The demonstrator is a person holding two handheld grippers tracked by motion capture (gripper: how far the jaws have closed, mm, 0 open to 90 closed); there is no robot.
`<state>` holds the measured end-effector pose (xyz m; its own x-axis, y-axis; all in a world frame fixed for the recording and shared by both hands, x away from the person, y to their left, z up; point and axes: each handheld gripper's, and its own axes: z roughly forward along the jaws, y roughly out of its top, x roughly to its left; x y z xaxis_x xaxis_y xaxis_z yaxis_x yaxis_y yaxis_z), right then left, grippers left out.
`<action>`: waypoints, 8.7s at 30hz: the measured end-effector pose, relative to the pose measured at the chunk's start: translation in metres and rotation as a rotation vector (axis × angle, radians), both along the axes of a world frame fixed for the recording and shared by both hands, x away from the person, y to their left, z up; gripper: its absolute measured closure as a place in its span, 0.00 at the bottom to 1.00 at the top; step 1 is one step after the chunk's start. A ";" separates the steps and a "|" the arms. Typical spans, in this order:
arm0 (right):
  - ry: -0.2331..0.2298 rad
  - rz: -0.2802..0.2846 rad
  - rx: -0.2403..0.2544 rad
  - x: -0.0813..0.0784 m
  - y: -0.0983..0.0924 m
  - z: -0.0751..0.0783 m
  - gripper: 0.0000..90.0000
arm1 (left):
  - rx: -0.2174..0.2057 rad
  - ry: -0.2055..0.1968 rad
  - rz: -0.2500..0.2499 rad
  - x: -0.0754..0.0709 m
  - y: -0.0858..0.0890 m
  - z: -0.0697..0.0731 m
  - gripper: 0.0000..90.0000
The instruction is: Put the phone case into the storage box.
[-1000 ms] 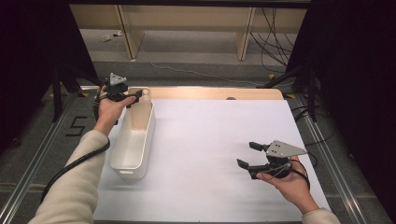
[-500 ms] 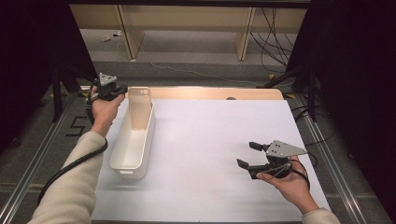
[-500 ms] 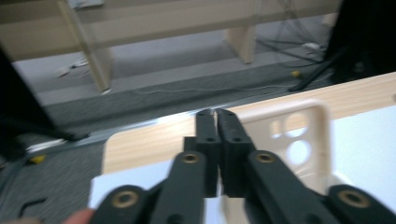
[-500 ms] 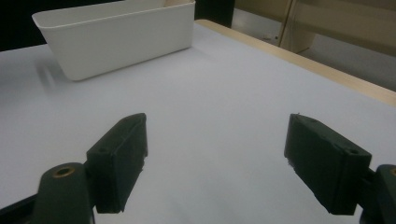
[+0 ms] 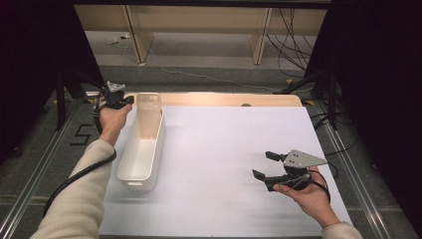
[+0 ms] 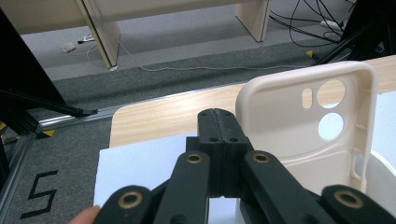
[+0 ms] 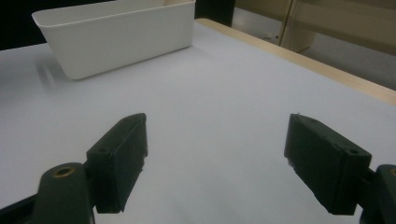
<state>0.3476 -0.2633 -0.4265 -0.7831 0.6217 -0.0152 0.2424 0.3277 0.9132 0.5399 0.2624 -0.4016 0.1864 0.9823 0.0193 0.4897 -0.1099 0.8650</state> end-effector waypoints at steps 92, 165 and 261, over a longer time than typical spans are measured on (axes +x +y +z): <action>0.002 -0.002 -0.002 0.000 0.001 -0.001 0.25 | -0.024 -0.017 -0.074 -0.033 -0.009 0.017 0.17; -0.001 -0.008 0.005 0.001 0.000 0.001 0.24 | -0.050 -0.078 -0.261 -0.107 -0.037 0.023 0.10; -0.004 -0.011 0.006 0.001 0.000 0.001 0.24 | -0.038 -0.148 -0.439 -0.196 -0.061 0.003 0.04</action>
<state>0.3490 -0.2633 -0.4255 -0.7765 0.6299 -0.0143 0.2426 0.3198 0.9159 0.3440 0.2017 -0.3983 0.5823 0.8118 0.0426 0.2748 -0.2459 0.9295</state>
